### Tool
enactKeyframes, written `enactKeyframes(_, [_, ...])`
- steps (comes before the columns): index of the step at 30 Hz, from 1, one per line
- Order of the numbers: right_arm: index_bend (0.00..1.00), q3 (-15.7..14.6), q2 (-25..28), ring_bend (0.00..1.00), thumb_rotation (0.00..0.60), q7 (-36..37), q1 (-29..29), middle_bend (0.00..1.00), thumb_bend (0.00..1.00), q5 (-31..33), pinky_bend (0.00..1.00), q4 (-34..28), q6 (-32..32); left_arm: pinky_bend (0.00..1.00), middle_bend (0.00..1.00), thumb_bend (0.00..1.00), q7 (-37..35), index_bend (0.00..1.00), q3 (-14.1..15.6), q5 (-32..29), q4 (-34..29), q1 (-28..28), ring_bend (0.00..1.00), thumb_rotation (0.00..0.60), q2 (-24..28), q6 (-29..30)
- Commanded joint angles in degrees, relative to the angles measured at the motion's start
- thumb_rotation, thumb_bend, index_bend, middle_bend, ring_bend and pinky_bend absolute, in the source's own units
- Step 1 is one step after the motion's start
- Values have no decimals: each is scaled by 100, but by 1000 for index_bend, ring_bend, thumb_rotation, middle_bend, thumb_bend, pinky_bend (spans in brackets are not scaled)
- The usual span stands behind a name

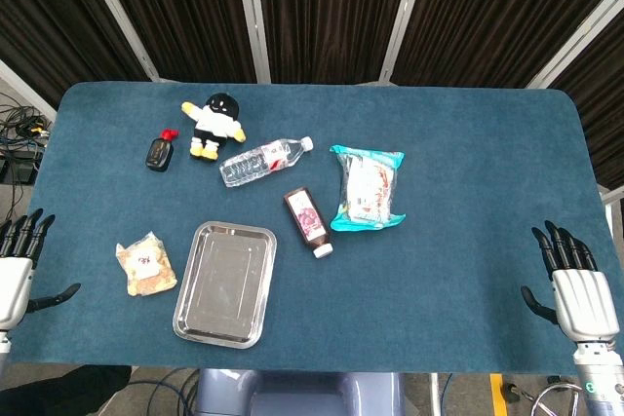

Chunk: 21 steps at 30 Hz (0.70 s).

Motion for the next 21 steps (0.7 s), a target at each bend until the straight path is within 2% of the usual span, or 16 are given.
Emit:
enactKeyframes(1, [0, 0, 0, 0, 600, 4, 1, 0, 302, 1, 120, -1, -2, 0, 0, 9, -1, 0, 3, 2, 0, 0, 0, 600, 1, -2])
enactKeyframes(21, [0, 7, -3, 0, 600, 7, -3, 0, 302, -8, 120, 3, 18, 0, 0, 10, -12, 0, -6, 17, 19, -4, 0, 600, -7, 8])
